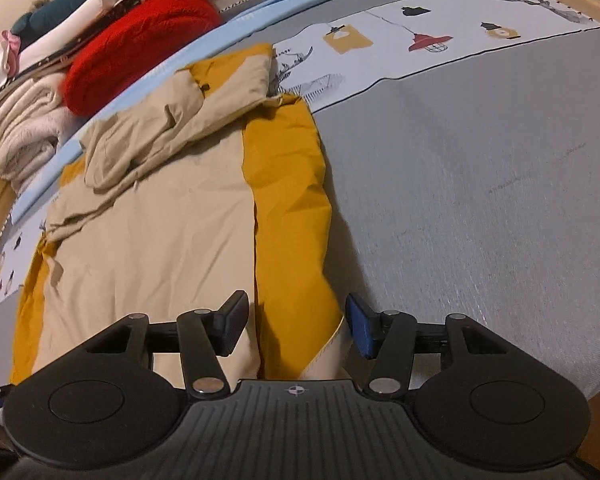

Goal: Fold large clothes

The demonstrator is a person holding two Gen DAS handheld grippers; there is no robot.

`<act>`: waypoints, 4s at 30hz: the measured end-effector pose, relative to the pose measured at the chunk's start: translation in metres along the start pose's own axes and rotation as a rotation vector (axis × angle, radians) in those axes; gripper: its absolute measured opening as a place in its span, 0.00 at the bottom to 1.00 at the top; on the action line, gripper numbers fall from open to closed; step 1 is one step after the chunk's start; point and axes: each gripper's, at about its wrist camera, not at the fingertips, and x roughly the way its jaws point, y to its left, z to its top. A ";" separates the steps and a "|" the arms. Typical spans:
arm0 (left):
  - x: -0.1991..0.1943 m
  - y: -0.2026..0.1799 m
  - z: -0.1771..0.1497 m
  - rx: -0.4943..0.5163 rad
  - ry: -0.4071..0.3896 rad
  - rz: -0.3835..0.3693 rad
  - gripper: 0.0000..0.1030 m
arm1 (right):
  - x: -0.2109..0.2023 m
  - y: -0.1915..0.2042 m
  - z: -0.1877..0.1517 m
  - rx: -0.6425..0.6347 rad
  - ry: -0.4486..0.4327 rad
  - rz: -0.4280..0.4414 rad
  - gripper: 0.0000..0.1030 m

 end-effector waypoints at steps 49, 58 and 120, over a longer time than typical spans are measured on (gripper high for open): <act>-0.218 0.034 -0.003 0.073 -0.022 -0.484 0.04 | -0.210 0.038 -0.003 -0.102 -0.109 0.186 0.06; -0.159 0.042 0.043 -0.019 0.063 -0.518 0.04 | -0.220 0.001 0.004 0.030 -0.089 0.216 0.05; 0.057 -0.074 0.158 0.386 -0.164 -0.172 0.01 | 0.086 0.029 0.119 -0.289 -0.091 -0.098 0.41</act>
